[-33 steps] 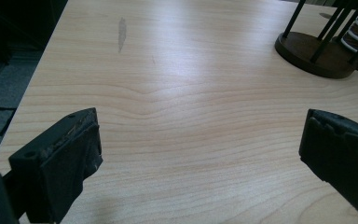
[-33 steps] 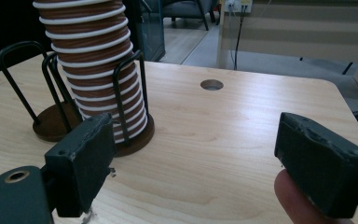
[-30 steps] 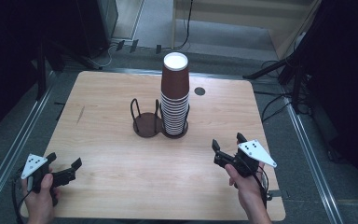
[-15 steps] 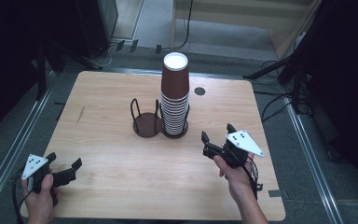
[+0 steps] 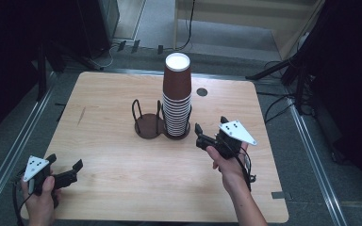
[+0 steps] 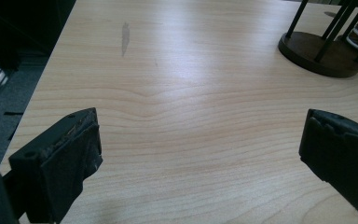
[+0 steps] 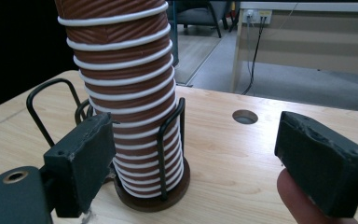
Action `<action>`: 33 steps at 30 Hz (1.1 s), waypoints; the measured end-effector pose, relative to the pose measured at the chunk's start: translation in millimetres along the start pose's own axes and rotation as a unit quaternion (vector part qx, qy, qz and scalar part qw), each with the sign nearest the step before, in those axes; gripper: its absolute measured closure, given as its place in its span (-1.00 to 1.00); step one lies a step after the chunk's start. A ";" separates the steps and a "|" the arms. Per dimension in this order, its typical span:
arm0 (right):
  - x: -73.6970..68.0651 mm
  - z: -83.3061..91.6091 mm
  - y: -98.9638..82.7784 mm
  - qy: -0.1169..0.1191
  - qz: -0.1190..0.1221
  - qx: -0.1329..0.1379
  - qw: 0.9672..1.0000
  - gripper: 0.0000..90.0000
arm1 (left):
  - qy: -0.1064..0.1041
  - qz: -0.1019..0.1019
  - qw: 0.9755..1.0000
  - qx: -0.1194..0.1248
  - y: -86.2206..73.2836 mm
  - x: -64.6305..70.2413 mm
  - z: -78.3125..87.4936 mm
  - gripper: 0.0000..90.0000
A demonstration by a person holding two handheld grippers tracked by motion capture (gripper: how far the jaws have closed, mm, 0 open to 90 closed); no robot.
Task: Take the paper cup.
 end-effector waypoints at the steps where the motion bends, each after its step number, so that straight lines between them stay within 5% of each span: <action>1: 0.0 0.0 0.0 0.000 0.000 0.000 1.000 -0.73 | 0.000 0.000 1.000 0.000 0.0 0.0 0.0 -1.00; 33: -46.6 -32.0 61.6 0.014 0.011 0.035 0.999 -0.76 | 0.014 -0.007 1.000 -0.001 -0.1 -0.9 -0.2 -1.00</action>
Point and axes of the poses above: each handheld gripper's, and its own axes: z roughly backward along the jaws, y roughly out of its top, x roughly to its right, the point moved 10 cm from there along -z, roughly forward along the jaws, and after that the axes turned 13 degrees about -x, right-handed, at the moved point
